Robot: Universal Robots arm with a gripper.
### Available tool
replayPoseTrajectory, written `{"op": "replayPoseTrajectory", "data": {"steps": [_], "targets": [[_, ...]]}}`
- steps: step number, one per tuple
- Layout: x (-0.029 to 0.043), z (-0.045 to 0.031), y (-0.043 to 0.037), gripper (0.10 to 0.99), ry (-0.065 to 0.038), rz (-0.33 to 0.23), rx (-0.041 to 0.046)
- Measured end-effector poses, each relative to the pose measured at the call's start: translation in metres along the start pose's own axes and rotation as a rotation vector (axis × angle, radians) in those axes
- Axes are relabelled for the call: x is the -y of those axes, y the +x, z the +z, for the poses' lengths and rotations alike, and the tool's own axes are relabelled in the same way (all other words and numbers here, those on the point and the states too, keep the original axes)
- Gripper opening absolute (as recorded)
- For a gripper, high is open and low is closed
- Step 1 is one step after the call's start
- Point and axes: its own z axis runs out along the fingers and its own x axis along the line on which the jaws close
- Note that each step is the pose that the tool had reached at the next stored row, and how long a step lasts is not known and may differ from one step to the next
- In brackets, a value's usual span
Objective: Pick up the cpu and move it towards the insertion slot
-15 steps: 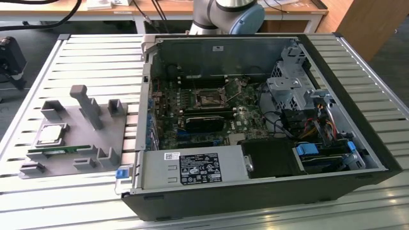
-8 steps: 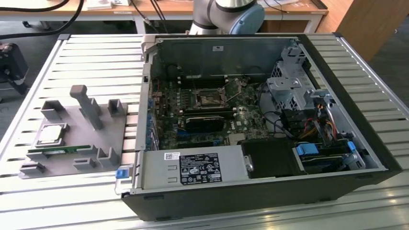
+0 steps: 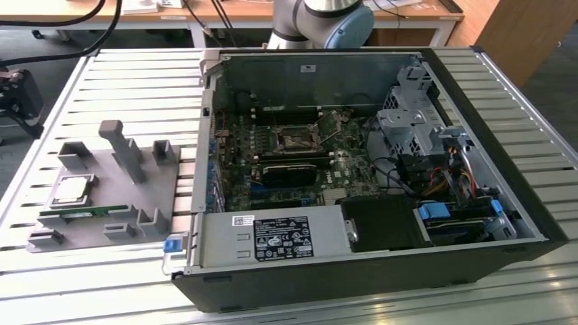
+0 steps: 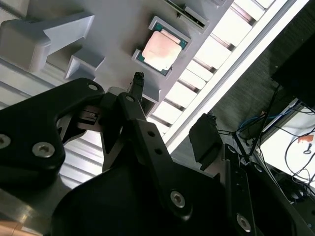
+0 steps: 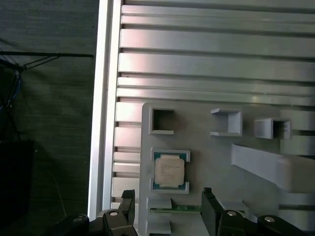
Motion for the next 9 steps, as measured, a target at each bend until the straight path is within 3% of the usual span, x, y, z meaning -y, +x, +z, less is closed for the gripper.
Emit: {"op": "replayPoseTrajectory", "data": {"steps": [9], "targets": [[0.0002, 0.0063, 0.0001, 0.647, 0.000, 0.000, 0.0002]]}}
